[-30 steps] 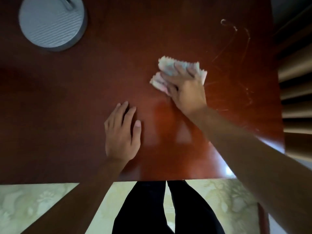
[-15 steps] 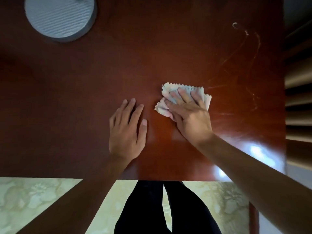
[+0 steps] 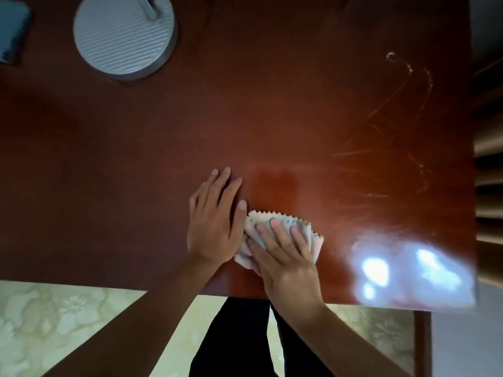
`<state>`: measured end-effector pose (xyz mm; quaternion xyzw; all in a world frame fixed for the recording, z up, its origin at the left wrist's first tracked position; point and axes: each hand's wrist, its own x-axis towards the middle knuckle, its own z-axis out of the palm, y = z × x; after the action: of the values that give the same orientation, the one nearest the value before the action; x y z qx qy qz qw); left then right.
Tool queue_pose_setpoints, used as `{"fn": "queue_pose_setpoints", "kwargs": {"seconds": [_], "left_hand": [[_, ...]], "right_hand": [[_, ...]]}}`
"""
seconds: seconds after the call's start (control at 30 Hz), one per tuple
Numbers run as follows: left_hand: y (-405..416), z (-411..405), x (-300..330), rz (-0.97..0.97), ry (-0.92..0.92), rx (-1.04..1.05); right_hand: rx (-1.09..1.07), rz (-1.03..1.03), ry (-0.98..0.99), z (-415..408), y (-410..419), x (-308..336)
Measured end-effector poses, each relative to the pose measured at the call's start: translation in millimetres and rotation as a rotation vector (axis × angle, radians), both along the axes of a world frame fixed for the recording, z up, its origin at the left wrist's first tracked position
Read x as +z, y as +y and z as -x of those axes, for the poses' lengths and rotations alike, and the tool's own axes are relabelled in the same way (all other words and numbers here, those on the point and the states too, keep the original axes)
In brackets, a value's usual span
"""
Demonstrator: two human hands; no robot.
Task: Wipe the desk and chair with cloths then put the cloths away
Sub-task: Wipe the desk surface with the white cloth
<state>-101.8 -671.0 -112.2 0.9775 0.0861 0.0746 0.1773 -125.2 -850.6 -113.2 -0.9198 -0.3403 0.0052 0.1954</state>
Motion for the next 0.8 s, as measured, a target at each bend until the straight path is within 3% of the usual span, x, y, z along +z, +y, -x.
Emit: {"fn": "queue_pose_setpoints", "kwargs": {"seconds": [0.13,0.27,0.4,0.5,0.6,0.7,0.8], "left_hand": [[0,2,0,-0.023,0.045,-0.014],[1,-7,3,-0.003,0.061,0.052],[2,-39,12,0.133,-0.029,0.062],[-12,-75,12,0.131,-0.017,-0.15],[-35,-94,7,0.054,0.031,-0.392],[-41,-97,3,-0.013,0.075,-0.441],[-38,-98,3,-0.041,0.05,-0.437]], "right_hand": [[-0.011,0.048,-0.054,-73,13,-2],[-0.354,0.14,0.023,-161,51,-1],[-0.329,0.131,0.036,-70,57,-4],[-0.375,0.088,0.048,-40,11,-3],[-0.784,0.157,0.02,-80,-56,-3],[-1.045,0.104,0.01,-95,-70,1],[-0.84,0.034,0.01,-63,-6,-1]]}}
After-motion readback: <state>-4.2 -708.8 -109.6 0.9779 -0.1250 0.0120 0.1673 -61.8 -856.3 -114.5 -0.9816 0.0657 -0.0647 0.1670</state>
